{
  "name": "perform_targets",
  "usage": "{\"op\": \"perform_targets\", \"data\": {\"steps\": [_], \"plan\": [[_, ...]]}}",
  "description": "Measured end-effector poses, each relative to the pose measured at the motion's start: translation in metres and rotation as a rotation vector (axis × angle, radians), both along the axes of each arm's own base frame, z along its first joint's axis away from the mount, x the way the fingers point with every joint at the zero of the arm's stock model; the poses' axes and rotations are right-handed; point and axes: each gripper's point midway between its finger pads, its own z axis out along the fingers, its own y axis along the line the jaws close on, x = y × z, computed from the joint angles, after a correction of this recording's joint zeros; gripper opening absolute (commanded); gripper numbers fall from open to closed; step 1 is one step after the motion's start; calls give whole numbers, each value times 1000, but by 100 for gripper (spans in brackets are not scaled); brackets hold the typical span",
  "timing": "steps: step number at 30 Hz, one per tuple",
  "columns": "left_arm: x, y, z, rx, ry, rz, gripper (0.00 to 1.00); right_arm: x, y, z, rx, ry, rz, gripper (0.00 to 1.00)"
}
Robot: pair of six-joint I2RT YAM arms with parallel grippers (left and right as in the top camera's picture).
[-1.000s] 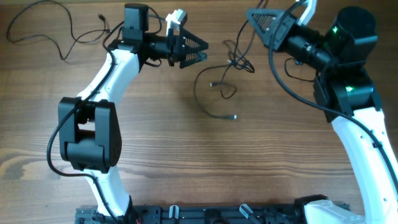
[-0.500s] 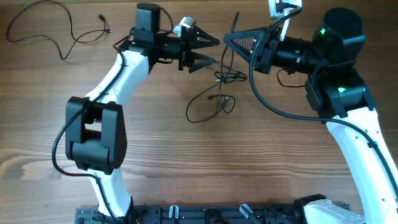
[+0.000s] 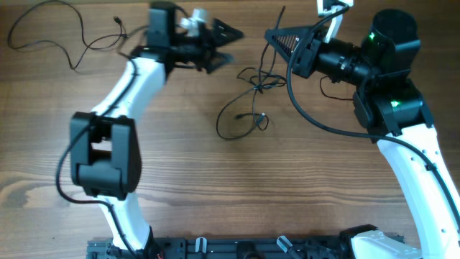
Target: Untangle cables
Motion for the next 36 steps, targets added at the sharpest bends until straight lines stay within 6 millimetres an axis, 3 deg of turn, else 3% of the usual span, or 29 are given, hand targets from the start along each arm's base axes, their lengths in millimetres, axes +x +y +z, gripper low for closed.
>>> {"op": "perform_targets", "data": {"steps": [3, 5, 9, 14, 17, 20, 22, 24, 25, 26, 30, 33, 35, 36], "plan": [[17, 42, 12, -40, -30, 58, 79, 10, -5, -5, -14, 8, -56, 4], [11, 51, 8, -64, 69, 62, 82, 15, -6, -5, -13, 4, -75, 4], [-22, 27, -7, -87, 320, 2, 85, 24, -6, -7, -3, 5, -93, 4], [-47, -16, -7, -89, 401, -87, 85, 27, -3, -15, 3, 36, -75, 4], [-53, -27, -7, -91, 449, -95, 84, 24, 1, -8, 26, 16, -44, 4], [-54, -33, -5, -94, 463, -99, 64, 22, 2, -7, 34, 23, -27, 4], [-53, -34, -5, -94, 467, -91, 38, 20, 4, -6, 36, 22, -16, 4], [-51, -33, -6, -88, 465, -77, 30, 17, 8, -6, 37, 21, -3, 4], [-50, -33, -7, -85, 460, -74, 14, 16, 10, -6, 37, 21, 4, 4], [-49, -33, -7, -83, 458, -69, 4, 15, 12, -6, 37, 20, 9, 4], [-38, -29, -13, -50, 426, -13, 4, 14, 13, -5, 45, 28, 13, 4], [-4, -6, -9, -25, 265, 93, 4, 21, 4, -18, 29, 90, -42, 4], [21, 31, -2, -22, 183, 188, 4, 31, -13, -31, 8, 146, -121, 4], [38, 65, 8, -21, 124, 260, 4, 39, -29, -37, -2, 167, -183, 4]]}}
